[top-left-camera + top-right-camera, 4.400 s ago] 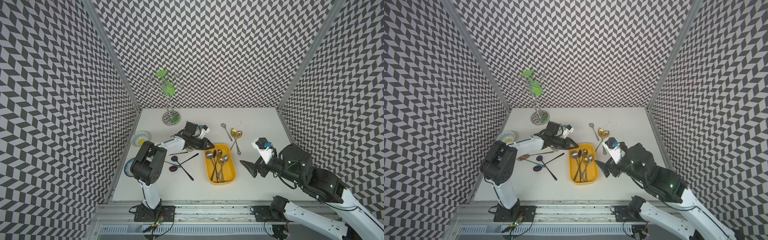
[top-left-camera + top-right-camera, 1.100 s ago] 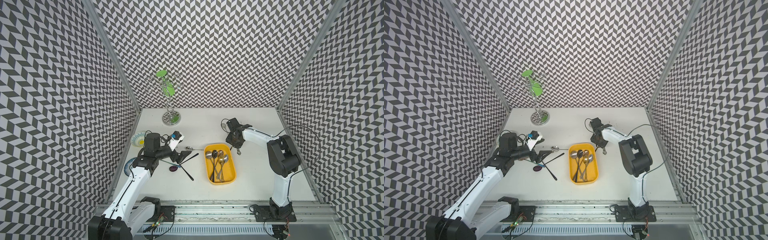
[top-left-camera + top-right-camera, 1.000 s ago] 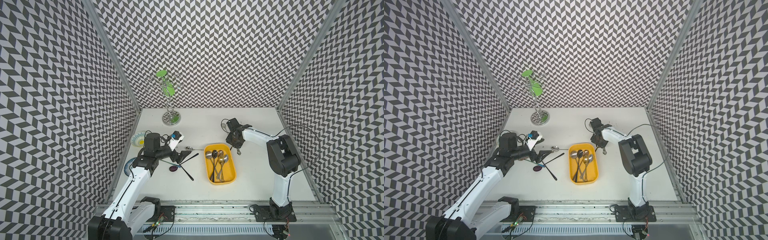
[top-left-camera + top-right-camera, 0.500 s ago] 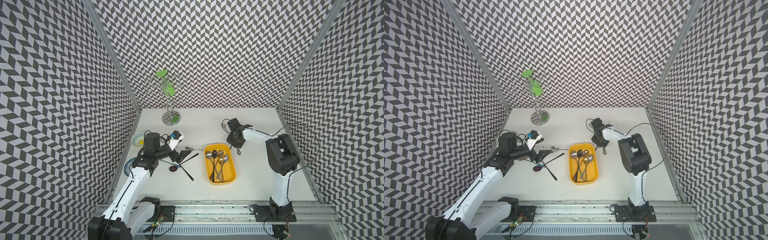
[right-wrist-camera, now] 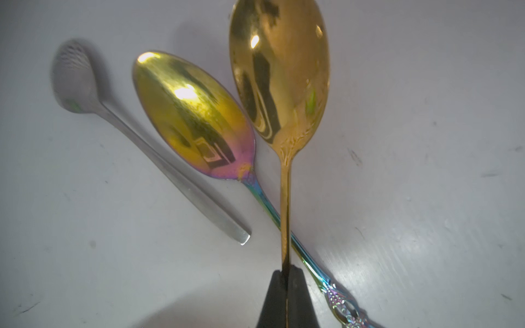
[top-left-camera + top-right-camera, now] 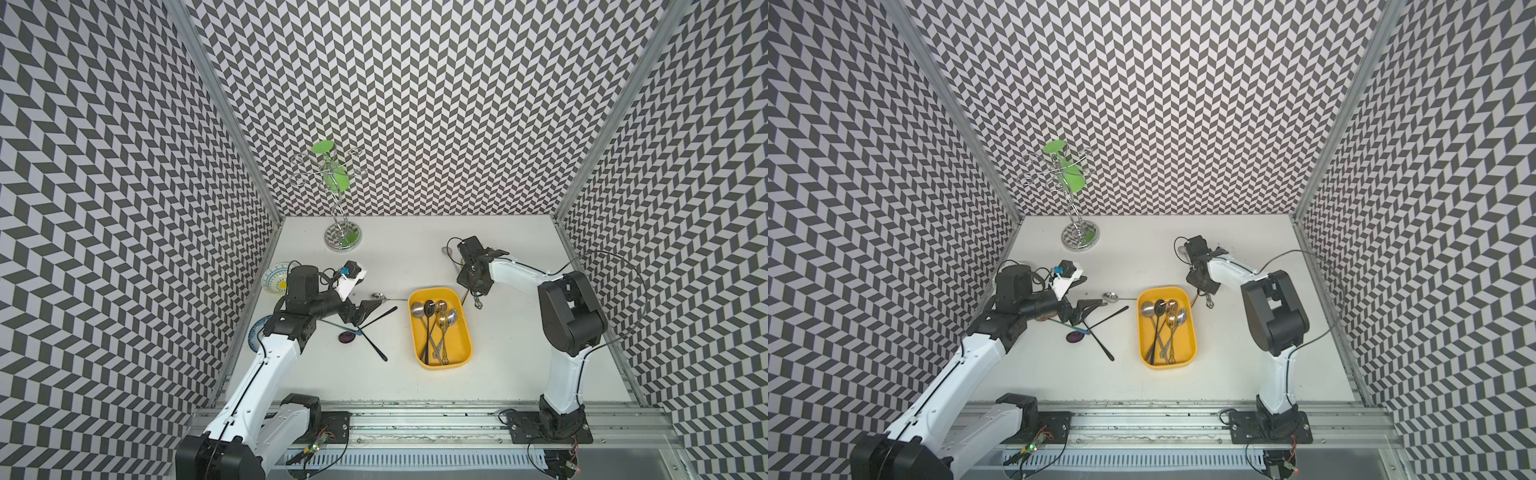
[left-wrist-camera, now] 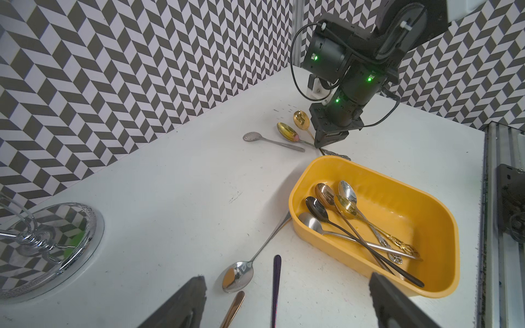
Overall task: Put the spoon into the storage box
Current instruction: Pick up the spoon from the center of the board, then place the spoon in the storage box.
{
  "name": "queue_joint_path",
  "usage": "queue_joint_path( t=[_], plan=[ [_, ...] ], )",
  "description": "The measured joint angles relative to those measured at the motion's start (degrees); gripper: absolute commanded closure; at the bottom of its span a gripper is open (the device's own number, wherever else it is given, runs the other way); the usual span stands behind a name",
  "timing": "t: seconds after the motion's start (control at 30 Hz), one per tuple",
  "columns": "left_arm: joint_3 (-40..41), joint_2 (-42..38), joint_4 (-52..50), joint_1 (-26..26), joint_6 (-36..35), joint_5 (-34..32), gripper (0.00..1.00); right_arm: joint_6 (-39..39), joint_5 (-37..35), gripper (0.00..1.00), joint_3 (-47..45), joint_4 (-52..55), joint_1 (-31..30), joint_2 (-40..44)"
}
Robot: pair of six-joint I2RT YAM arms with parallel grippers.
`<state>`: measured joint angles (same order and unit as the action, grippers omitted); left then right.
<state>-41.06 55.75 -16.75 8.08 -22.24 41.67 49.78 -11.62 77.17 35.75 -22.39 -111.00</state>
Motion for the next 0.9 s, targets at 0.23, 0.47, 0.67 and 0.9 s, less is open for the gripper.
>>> queue_joint_path(
  t=[0.23, 0.47, 0.67, 0.9],
  plan=[
    [0.0, 0.0, 0.0, 0.0, 0.0, 0.0, 0.06, -2.2, -1.8, 1.0, -0.5, 0.2, 0.0, 5.1],
    [0.0, 0.0, 0.0, -0.4, 0.1, 0.0, 0.06, -4.8, -1.8, 1.0, -4.6, 0.4, 0.0, 11.5],
    [0.0, 0.0, 0.1, -0.6, 0.3, -0.2, 0.06, -7.4, -0.9, 1.0, -9.0, 0.3, -0.5, 19.0],
    [0.0, 0.2, 0.5, -1.0, 1.2, -1.1, 0.06, -10.5, 0.6, 1.0, -13.6, 0.2, -5.6, 28.0]
  ],
)
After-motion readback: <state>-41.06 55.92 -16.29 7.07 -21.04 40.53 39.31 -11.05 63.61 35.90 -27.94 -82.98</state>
